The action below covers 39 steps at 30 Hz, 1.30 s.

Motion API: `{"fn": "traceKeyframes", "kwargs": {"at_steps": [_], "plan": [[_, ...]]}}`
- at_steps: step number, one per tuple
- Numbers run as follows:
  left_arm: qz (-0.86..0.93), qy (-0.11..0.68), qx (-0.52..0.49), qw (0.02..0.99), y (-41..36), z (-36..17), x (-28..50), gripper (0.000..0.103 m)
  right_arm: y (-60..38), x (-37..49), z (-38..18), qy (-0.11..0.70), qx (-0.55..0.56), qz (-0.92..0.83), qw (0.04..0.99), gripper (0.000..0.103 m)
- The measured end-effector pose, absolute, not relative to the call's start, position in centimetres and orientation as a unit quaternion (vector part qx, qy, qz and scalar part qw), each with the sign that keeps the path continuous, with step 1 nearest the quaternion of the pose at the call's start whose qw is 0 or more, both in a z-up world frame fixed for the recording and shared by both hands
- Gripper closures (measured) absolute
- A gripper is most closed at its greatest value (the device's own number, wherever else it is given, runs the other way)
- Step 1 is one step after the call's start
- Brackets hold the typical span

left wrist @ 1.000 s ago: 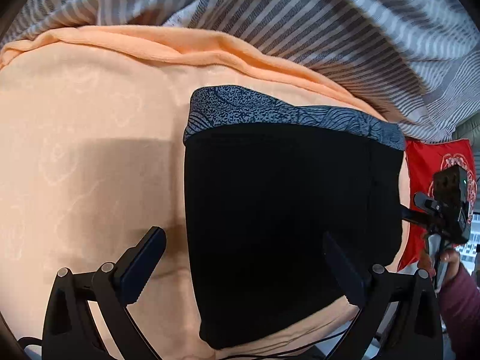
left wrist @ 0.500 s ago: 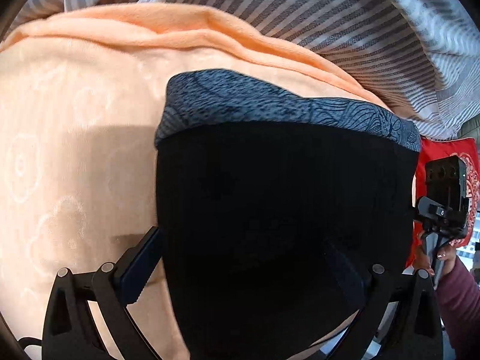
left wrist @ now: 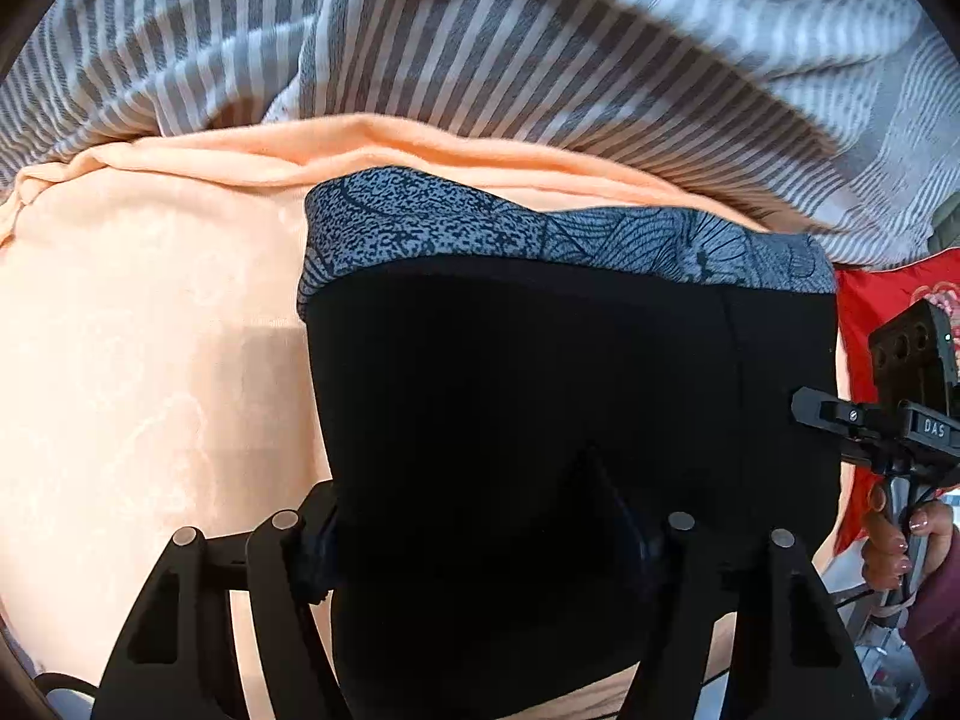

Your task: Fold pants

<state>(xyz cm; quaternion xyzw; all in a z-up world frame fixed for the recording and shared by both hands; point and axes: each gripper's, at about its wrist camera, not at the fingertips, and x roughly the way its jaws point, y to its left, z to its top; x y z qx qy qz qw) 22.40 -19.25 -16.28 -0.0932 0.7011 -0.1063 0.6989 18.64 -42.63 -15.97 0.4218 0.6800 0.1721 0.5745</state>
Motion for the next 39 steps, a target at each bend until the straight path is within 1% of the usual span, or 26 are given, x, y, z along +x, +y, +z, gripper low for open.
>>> {"fn": "traceKeyframes", "kwargs": {"at_steps": [5, 11, 15, 18, 19, 20, 21, 22, 23, 25, 30, 32, 34, 36, 39], "plan": [[-0.109, 0.7, -0.083, 0.701, -19.9, -13.5, 20.6, 0.033, -42.9, 17.5, -13.6, 0.681, 0.419, 0.183, 0.571, 0.055], [-0.096, 0.706, -0.085, 0.697, -20.8, -11.2, 17.0, 0.033, -43.4, 13.8, -11.5, 0.688, 0.425, 0.188, 0.557, 0.055], [-0.075, 0.712, -0.077, 0.694, -20.7, -12.4, 13.7, 0.033, -43.3, 11.0, -12.3, 0.699, 0.416, 0.173, 0.555, 0.055], [-0.037, 0.712, -0.054, 0.699, -20.5, -14.4, 11.6, 0.033, -42.6, 9.7, -13.3, 0.716, 0.362, 0.148, 0.578, 0.054], [-0.028, 0.71, -0.053, 0.702, -20.3, -15.0, 11.2, 0.032, -42.5, 9.3, -13.4, 0.715, 0.35, 0.14, 0.589, 0.052], [-0.024, 0.707, -0.063, 0.704, -20.0, -15.4, 10.8, 0.03, -42.6, 9.0, -13.3, 0.708, 0.344, 0.13, 0.602, 0.051], [-0.016, 0.704, -0.066, 0.707, -19.9, -15.5, 10.7, 0.026, -42.6, 8.7, -13.2, 0.705, 0.337, 0.118, 0.612, 0.046], [-0.007, 0.702, -0.062, 0.709, -19.8, -15.4, 10.7, 0.016, -42.4, 8.6, -13.0, 0.705, 0.323, 0.106, 0.622, 0.041], [0.002, 0.699, -0.053, 0.713, -19.8, -15.2, 10.6, 0.013, -42.2, 8.5, -12.5, 0.705, 0.295, 0.092, 0.638, 0.038], [0.01, 0.695, -0.043, 0.717, -19.6, -14.8, 10.4, 0.013, -41.1, 8.3, -11.3, 0.705, 0.233, 0.073, 0.666, 0.033], [0.023, 0.692, -0.012, 0.721, -19.6, -13.9, 10.3, 0.013, -40.4, 8.1, -9.4, 0.704, 0.14, 0.032, 0.696, 0.032], [0.025, 0.688, -0.007, 0.725, -19.5, -13.4, 10.1, 0.013, -40.2, 7.7, -9.0, 0.699, 0.116, 0.009, 0.705, 0.03], [0.029, 0.685, 0.0, 0.728, -19.5, -13.1, 10.0, 0.013, -39.5, 7.4, -8.8, 0.696, 0.097, -0.013, 0.711, 0.024], [0.03, 0.685, 0.004, 0.728, -19.3, -13.0, 9.8, 0.013, -38.9, 7.2, -9.1, 0.691, 0.08, -0.024, 0.718, 0.023], [0.03, 0.69, 0.012, 0.723, -19.5, -13.4, 9.7, 0.013, -38.6, 7.4, -9.7, 0.69, 0.072, -0.038, 0.72, 0.017]]}}
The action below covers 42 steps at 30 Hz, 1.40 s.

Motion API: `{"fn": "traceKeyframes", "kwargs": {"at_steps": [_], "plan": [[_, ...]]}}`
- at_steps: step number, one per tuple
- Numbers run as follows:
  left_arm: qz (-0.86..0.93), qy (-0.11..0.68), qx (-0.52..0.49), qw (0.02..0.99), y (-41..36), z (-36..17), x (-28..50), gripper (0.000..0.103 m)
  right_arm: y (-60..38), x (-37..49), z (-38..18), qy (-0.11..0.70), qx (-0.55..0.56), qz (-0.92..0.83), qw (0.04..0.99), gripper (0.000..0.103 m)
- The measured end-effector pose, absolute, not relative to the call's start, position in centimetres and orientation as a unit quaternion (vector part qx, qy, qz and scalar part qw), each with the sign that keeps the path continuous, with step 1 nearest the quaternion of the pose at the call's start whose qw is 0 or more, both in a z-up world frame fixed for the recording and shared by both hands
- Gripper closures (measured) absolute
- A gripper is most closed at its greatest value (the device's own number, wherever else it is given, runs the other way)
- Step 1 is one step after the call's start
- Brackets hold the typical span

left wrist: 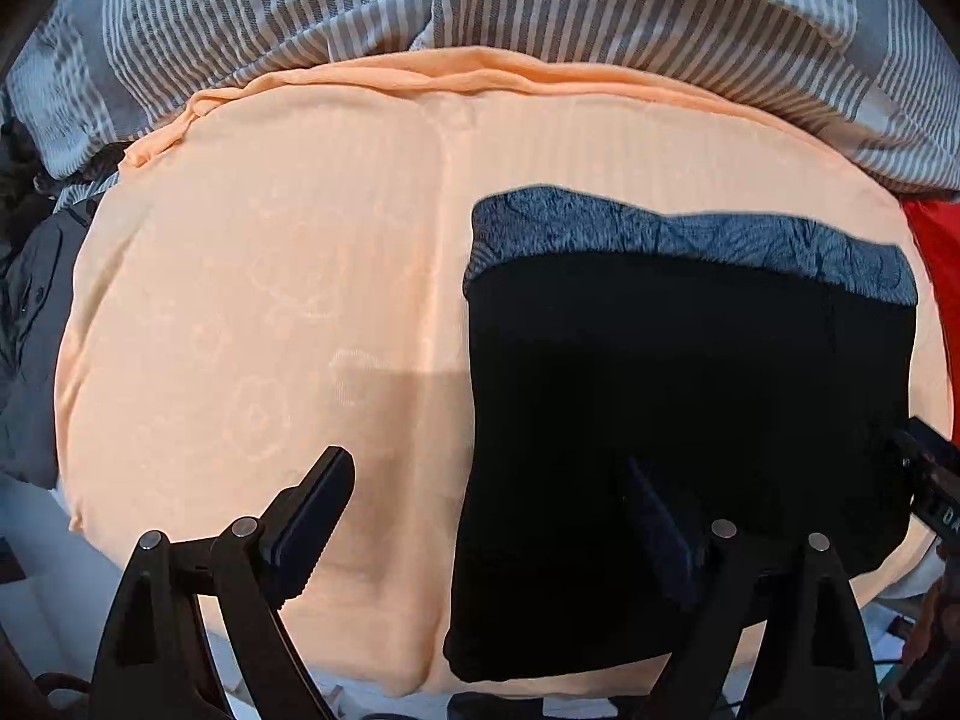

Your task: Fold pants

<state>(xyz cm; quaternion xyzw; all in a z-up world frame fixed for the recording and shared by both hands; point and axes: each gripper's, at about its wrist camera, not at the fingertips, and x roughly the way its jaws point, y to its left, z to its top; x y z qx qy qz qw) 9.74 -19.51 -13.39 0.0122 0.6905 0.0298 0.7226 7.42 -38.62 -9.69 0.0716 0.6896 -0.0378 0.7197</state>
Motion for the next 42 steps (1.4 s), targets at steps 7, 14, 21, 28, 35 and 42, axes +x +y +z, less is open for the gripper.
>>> {"fn": "traceKeyframes", "kwargs": {"at_steps": [7, 14, 21, 28, 35, 42], "plan": [[0.016, 0.695, 0.02, 0.719, -19.8, -12.6, 8.9, 0.013, -38.6, 7.8, -8.7, 0.698, 0.065, -0.056, 0.711, 0.011], [-0.007, 0.695, 0.024, 0.719, -20.3, -10.9, 8.3, 0.0, -37.4, 7.3, -4.4, 0.684, 0.074, -0.061, 0.724, 0.01], [-0.009, 0.694, 0.046, 0.718, -20.4, -9.4, 7.4, 0.0, -35.9, 6.3, -1.3, 0.69, 0.088, -0.056, 0.717, 0.01], [-0.009, 0.693, 0.047, 0.719, -20.2, -7.3, 6.0, 0.0, -33.5, 5.7, 1.3, 0.695, 0.093, -0.03, 0.712, 0.006], [-0.004, 0.694, 0.042, 0.719, -20.6, -5.1, 4.5, 0.0, -31.9, 5.5, 3.1, 0.696, 0.09, -0.014, 0.713, 0.0], [-0.01, 0.698, 0.041, 0.715, -20.8, -3.9, 3.6, 0.0, -31.9, 5.4, 3.6, 0.707, 0.076, -0.024, 0.702, 0.0]]}}
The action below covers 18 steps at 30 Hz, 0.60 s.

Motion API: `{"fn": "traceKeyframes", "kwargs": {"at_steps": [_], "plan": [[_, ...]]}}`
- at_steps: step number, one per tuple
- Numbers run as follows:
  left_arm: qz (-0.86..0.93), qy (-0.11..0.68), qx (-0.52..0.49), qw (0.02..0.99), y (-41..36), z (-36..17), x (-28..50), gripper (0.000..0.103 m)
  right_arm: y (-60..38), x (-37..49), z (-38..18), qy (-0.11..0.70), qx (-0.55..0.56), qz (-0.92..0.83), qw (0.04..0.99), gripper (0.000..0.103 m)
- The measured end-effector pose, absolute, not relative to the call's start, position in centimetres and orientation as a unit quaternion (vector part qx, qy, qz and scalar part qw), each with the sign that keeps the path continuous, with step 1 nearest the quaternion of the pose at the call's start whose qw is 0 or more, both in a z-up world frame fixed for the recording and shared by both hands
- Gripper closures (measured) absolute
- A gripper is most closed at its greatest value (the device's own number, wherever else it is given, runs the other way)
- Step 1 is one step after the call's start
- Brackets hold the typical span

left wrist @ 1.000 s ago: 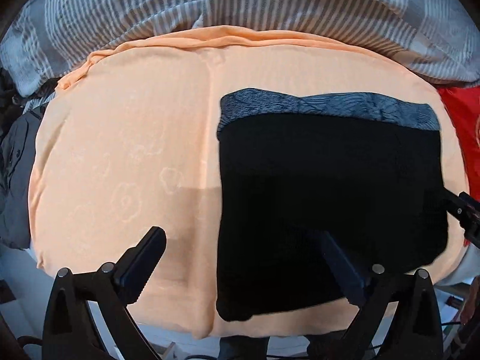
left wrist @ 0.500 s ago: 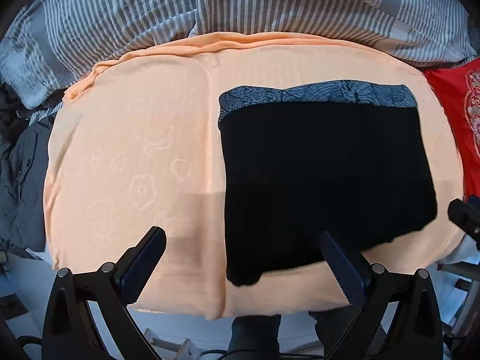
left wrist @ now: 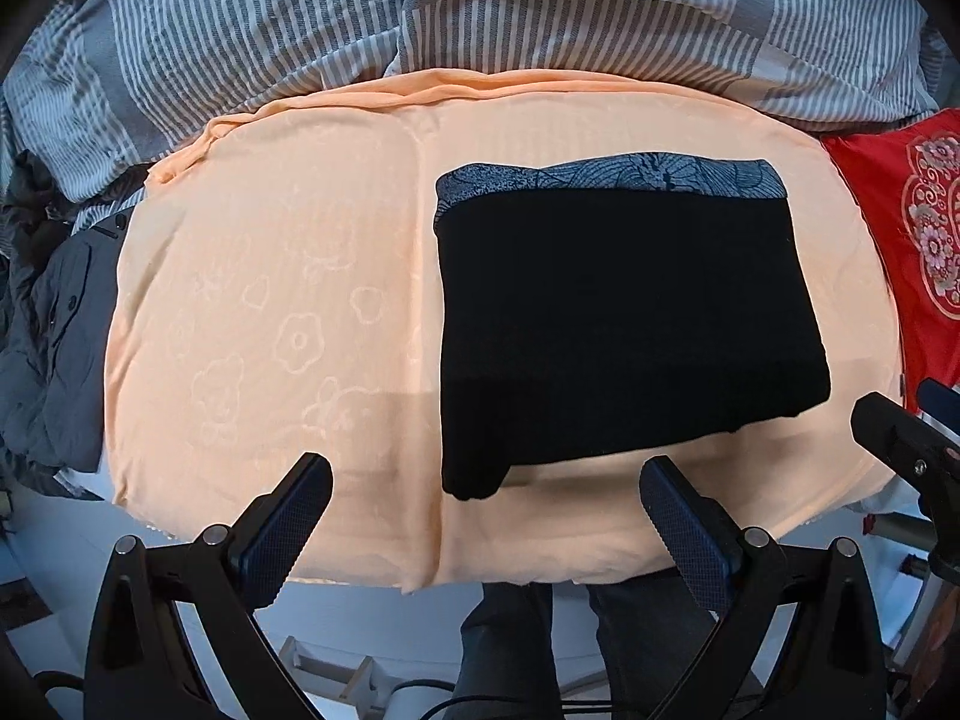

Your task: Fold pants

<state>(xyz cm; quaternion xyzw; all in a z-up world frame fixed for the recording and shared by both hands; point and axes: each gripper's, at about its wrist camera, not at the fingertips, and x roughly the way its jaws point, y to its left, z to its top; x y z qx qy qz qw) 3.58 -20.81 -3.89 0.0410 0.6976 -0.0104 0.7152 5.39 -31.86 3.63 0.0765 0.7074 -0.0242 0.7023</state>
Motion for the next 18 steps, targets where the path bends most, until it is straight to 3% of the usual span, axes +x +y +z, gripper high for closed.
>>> {"fn": "traceKeyframes", "kwargs": {"at_steps": [18], "plan": [[-0.02, 0.69, 0.045, 0.722, -22.3, -2.1, 2.5, 0.0, -31.4, 4.2, 4.6, 0.719, 0.059, -0.012, 0.692, 0.0]]}}
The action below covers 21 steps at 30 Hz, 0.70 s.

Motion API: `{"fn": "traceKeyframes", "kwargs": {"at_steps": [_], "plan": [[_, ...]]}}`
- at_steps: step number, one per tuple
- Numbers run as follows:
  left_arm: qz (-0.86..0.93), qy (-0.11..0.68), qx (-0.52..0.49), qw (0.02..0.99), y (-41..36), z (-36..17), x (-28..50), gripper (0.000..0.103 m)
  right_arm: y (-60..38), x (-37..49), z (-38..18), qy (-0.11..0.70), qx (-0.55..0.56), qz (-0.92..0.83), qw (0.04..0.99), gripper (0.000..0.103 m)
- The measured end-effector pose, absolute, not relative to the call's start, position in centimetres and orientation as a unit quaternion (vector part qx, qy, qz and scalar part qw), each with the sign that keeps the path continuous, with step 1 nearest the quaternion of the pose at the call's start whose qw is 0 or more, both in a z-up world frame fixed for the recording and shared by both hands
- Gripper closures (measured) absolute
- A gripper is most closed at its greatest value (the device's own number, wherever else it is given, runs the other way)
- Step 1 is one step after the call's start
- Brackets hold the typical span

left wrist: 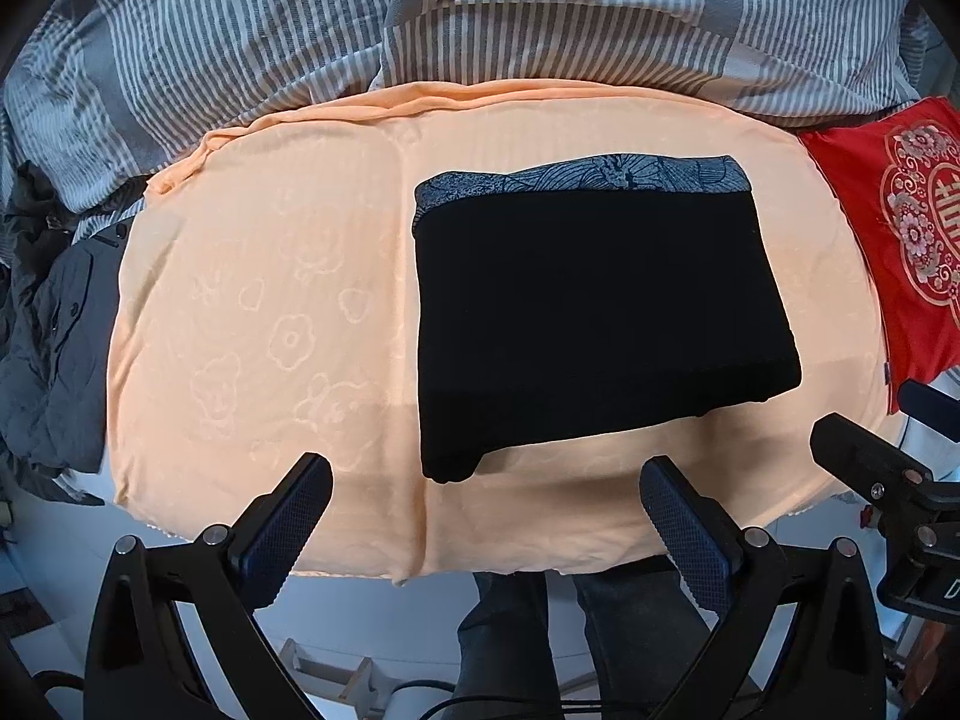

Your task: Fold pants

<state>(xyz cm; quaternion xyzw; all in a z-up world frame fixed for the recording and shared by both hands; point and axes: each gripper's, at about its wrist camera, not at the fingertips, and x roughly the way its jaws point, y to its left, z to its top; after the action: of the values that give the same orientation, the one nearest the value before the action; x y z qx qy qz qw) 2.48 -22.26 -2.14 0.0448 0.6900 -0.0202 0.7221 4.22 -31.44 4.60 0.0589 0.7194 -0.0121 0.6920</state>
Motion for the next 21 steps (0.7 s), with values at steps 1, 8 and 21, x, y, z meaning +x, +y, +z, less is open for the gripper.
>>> {"fn": "traceKeyframes", "kwargs": {"at_steps": [1, 8, 21], "plan": [[-0.021, 0.69, 0.043, 0.722, -22.2, -2.1, 2.4, 0.0, -31.4, 4.2, 4.7, 0.719, 0.057, -0.012, 0.693, 0.0], [-0.016, 0.687, 0.047, 0.725, -22.0, -1.8, 2.1, 0.0, -31.3, 4.0, 5.1, 0.716, 0.053, -0.021, 0.696, 0.0], [-0.023, 0.678, 0.053, 0.733, -21.9, -1.1, 1.5, 0.0, -31.1, 3.7, 5.9, 0.708, 0.048, -0.031, 0.704, 0.0]]}}
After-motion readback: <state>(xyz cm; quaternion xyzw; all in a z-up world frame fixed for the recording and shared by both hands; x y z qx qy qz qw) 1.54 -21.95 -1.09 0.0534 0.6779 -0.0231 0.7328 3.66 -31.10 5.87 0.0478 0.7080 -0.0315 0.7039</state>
